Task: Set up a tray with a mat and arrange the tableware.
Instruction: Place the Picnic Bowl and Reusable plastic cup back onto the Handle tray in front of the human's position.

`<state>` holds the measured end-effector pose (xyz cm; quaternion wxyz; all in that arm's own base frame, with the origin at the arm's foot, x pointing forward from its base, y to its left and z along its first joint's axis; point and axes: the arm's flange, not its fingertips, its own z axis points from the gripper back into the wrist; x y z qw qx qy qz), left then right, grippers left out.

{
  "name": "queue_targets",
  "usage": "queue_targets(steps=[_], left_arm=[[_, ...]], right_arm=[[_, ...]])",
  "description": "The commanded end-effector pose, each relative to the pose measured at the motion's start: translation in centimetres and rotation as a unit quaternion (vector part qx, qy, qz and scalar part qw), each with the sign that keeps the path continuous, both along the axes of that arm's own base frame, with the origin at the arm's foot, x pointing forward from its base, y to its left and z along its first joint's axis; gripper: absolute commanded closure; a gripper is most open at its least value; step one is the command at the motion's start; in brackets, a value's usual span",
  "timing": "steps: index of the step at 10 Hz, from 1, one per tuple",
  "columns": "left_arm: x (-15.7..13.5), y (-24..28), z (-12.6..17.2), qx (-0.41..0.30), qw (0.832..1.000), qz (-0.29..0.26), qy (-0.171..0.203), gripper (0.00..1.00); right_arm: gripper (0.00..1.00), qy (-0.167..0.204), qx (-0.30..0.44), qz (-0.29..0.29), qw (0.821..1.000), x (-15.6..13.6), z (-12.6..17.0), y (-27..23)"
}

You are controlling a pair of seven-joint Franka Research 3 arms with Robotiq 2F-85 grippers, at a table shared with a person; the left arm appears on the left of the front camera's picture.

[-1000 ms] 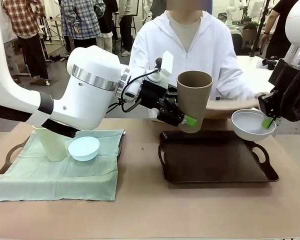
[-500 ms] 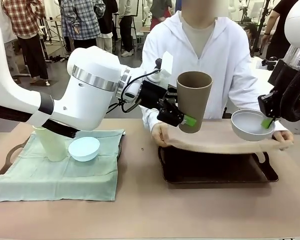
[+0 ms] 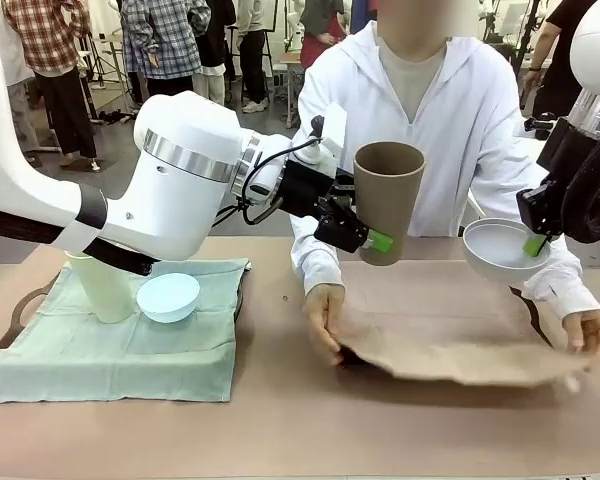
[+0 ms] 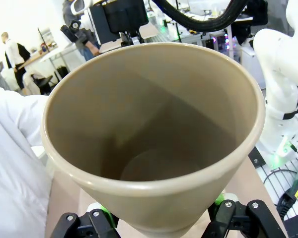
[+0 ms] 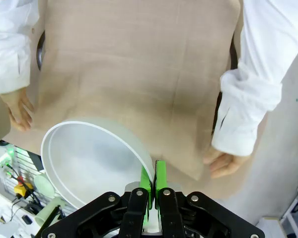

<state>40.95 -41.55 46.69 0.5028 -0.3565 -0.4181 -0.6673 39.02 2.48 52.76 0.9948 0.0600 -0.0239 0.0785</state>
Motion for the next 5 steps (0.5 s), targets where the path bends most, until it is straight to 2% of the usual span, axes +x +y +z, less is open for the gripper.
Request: queue_targets(steps=[1,5], left_arm=[[-0.01,-0.14,0.20,-0.003,1.000,-0.006,-0.007,0.91],[-0.01,-0.14,0.20,-0.003,1.000,-0.006,-0.007,0.91]], right_arm=[[0.99,-0.001,-0.003,-0.001,1.000,-0.07,0.06,-0.04],[0.99,-0.001,-0.003,-0.001,1.000,-0.07,0.06,-0.04]])
